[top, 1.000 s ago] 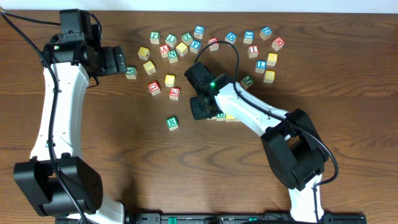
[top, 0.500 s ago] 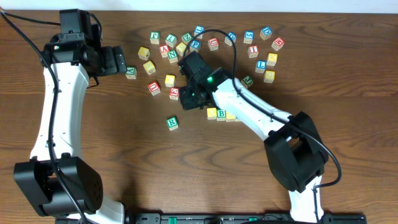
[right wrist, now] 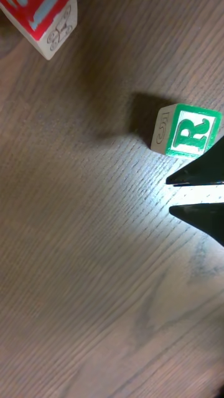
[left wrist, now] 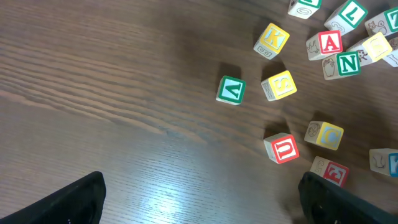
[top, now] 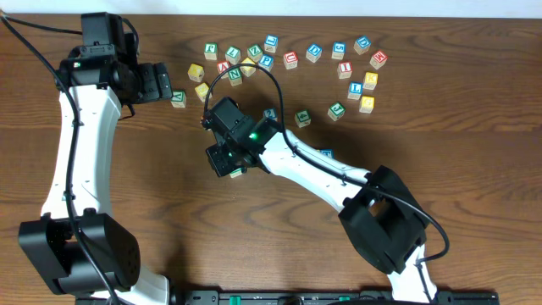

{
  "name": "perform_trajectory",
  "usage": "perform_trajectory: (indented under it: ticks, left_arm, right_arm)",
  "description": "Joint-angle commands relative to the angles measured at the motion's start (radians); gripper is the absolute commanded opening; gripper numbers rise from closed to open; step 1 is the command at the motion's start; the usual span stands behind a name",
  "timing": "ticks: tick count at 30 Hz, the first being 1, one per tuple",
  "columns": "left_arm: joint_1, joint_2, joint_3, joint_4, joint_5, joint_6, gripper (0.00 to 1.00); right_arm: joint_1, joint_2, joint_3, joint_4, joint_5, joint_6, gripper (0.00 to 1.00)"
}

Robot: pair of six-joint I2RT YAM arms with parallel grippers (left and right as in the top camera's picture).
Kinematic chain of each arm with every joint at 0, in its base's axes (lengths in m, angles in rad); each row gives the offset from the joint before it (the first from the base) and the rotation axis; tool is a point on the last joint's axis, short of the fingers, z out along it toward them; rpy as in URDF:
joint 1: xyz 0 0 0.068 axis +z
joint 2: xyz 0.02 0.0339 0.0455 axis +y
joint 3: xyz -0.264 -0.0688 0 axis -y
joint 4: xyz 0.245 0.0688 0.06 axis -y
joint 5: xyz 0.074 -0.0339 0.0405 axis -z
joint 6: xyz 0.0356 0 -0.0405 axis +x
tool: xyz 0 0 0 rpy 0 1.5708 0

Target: Spell out ROBOT

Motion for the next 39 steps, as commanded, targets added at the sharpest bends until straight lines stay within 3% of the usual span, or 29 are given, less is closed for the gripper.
perform_trajectory:
  ticks: [1, 14, 39]
  left_arm:
    - [0.001, -0.002, 0.015, -0.002, -0.013, 0.014, 0.98]
    - [0.001, -0.002, 0.015, -0.002, -0.013, 0.014, 0.98]
    - [0.001, -0.002, 0.015, -0.002, -0.013, 0.014, 0.97]
  right_arm:
    - [0.010, 0.034, 0.004, 0.011, -0.006, -0.011, 0.06]
    - [0.024, 0.074, 0.004, 0.023, -0.015, -0.003, 0.05]
    - [-0.093, 0.094, 0.004, -0.059, 0.055, 0.192, 0.01]
